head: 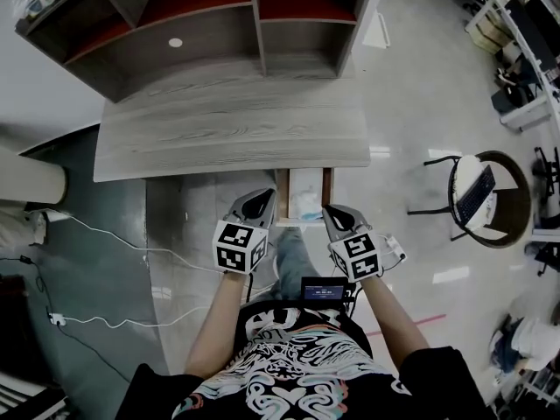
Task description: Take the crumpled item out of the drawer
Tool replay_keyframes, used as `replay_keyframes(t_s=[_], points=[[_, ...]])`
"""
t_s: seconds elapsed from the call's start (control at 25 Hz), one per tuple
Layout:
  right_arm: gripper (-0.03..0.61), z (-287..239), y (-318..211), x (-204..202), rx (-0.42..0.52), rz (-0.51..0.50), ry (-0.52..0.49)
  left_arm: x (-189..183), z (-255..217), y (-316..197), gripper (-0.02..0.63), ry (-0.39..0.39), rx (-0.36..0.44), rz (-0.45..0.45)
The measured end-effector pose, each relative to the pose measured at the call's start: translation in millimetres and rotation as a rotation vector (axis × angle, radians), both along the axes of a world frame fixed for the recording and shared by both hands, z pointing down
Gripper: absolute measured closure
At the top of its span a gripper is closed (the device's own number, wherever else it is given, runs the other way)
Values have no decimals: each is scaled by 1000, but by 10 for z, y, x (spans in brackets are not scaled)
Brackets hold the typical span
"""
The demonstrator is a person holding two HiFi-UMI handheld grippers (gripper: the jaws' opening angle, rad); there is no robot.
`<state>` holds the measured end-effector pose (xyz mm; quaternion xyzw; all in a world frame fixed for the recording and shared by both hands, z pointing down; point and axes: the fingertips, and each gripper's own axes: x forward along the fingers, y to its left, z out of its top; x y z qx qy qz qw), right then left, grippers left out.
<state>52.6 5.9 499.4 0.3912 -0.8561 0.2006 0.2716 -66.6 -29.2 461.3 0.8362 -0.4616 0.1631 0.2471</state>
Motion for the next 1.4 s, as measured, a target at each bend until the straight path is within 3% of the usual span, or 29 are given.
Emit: replay_keyframes(t_s=[0.28,0.64,1.4], points=[[574,213,-58,81,-20,-38,71,45,283,-25,609,-23,-66,23],[574,510,-106,82,-102,-38,68,17,678,30,609,-73,-158,52],[574,1129,-122,74,-231,-92,124,65,1401,70,609,-103,-315,86]])
